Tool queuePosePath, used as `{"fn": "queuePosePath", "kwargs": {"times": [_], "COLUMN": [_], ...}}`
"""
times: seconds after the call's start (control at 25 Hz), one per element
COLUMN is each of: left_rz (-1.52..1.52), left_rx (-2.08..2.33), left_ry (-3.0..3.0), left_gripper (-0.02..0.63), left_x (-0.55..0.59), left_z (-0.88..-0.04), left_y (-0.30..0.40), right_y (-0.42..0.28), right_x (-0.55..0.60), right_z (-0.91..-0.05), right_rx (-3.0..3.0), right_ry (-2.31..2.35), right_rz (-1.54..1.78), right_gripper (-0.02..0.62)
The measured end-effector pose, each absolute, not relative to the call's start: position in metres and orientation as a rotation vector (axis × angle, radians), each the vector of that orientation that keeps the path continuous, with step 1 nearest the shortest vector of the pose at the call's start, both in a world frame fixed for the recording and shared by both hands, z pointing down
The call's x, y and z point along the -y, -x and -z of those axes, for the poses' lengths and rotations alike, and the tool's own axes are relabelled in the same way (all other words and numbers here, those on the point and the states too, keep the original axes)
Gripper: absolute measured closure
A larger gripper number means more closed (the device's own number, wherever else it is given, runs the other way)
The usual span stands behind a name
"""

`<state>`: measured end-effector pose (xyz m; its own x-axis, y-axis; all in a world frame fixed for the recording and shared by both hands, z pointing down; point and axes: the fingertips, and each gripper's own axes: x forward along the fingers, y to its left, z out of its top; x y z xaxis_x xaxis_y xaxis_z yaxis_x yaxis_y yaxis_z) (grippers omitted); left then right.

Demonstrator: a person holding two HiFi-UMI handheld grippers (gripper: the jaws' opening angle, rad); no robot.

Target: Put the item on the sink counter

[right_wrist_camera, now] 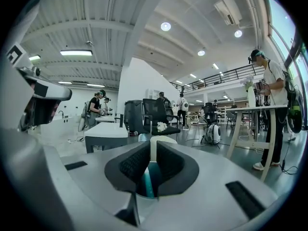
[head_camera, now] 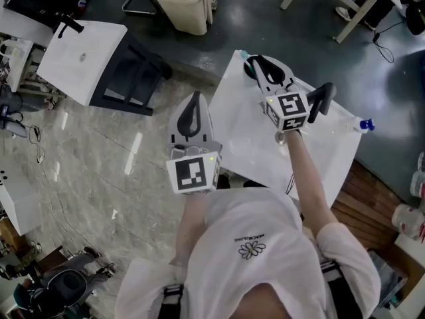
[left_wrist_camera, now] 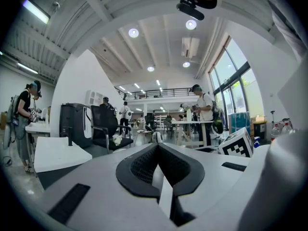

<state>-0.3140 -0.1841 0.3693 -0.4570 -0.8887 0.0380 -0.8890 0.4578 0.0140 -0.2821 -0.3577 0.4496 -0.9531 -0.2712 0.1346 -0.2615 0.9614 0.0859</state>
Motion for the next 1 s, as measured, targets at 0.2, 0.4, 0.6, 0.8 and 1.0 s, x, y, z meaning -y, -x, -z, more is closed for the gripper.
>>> {"fn": "queuePosePath", "kwargs": {"times": [0.2, 0.4, 0.6, 0.8, 1.0], "left_rz": [-0.041, -0.005, -0.067, -0.008, 0.054], "left_rx": [2.652, 2.651, 2.639, 2.607, 2.51], "left_ry": [-1.626, -1.633, -1.72, -1.84, -2.037], "left_gripper": [0.592, 0.592, 0.592, 0.592, 0.592], "left_x": [0.184, 0.183, 0.182, 0.194, 0.208], "left_z": [-0.37, -0.366, -0.355, -0.335, -0.314], "left_y": [0.313, 0.311, 0.307, 0.287, 0.251], "right_y": [0.281, 0.275, 0.255, 0.212, 0.154], "right_x": [0.358, 0.358, 0.349, 0.343, 0.335], "right_z": [-0.448, -0.436, -0.381, -0.32, -0.276], "right_rx": [2.962, 2.99, 3.108, 3.225, 3.232], "right_ry": [-0.414, -0.454, -0.513, -0.652, -0.859], "right_rz": [0.109, 0.099, 0.144, 0.176, 0.256], "right_gripper": [0.556, 0.556, 0.557, 0.571, 0.58]}}
